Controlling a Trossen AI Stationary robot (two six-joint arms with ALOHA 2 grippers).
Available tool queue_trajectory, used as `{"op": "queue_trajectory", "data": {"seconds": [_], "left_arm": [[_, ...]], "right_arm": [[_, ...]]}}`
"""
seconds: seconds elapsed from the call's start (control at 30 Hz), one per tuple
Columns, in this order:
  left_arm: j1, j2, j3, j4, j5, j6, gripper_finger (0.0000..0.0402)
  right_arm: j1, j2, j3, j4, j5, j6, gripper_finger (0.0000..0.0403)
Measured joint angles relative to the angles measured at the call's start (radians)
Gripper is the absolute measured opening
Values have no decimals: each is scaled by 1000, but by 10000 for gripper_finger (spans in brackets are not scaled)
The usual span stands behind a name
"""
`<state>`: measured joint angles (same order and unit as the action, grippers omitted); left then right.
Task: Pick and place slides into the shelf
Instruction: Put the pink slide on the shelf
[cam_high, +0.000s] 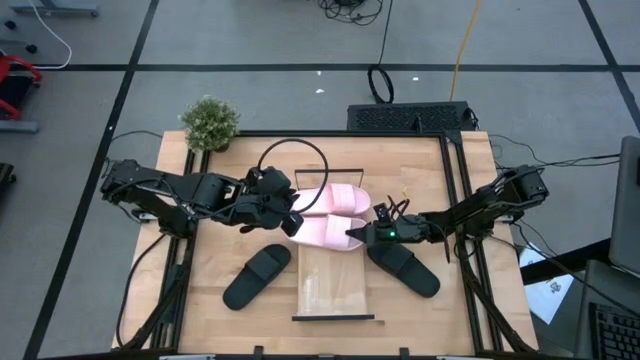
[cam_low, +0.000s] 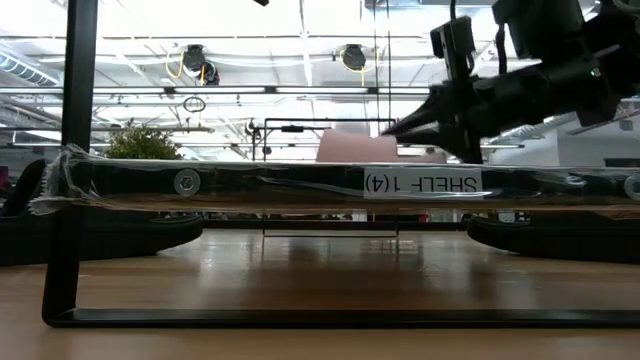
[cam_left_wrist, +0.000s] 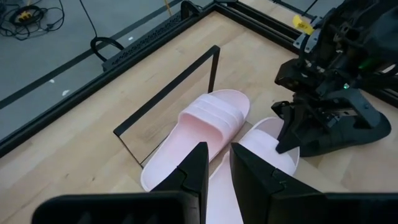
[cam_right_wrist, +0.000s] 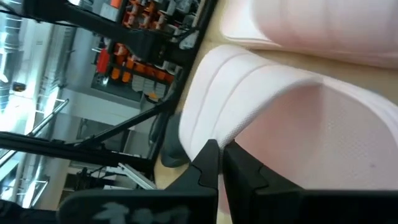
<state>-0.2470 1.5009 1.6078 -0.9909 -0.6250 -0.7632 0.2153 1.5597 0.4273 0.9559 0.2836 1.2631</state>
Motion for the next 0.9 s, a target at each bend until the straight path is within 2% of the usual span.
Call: {"op": "queue_trajectory", "data": {"seconds": [0.37,0.5,0.73,0.9], "left_arm": [[0,0,0,2,0,-5,62],[0,0,0,2,0,-8,62],[0,0,0,2,-1,-5,62],[1,0,0,3,-4,-5,62]], "right_arm": [[-25,-1,-37,13,-21,10,0],[-38,-32,-51,12,-28,-1,0],[-51,-136,-87,-97,-27,-11,0],[-51,-159,-86,-126,-27,-21,0]]}}
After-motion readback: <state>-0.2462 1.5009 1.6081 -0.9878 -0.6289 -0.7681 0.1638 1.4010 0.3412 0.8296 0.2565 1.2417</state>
